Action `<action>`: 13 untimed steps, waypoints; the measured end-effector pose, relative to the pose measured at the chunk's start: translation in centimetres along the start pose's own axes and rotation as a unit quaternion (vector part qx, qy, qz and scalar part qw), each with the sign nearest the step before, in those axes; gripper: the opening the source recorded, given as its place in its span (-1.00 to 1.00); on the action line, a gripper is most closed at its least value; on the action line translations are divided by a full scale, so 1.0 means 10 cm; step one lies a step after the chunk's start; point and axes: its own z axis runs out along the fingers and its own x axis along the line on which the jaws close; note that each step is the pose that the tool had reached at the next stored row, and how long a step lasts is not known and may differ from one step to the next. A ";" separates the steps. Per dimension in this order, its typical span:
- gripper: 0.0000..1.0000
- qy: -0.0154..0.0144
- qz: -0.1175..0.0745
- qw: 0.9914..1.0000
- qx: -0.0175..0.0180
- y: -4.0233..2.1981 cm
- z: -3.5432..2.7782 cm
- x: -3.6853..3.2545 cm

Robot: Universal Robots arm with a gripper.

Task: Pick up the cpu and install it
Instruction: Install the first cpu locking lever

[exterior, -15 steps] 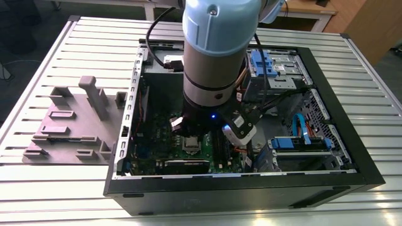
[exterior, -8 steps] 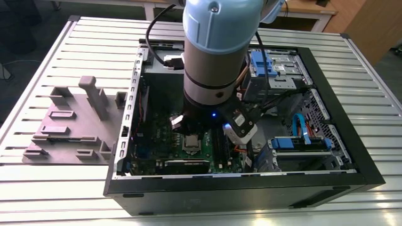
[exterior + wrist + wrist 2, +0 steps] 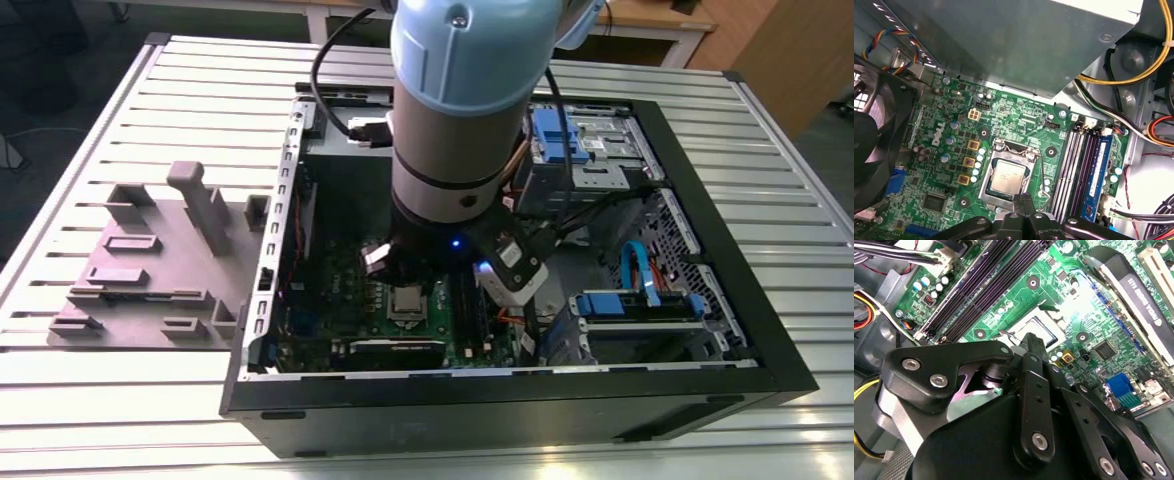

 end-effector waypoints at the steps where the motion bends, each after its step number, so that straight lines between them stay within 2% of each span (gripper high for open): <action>1: -0.80 0.000 0.000 1.000 -0.001 0.001 -0.003 -0.001; 13: -0.80 -0.001 0.000 1.000 -0.005 0.023 -0.069 -0.009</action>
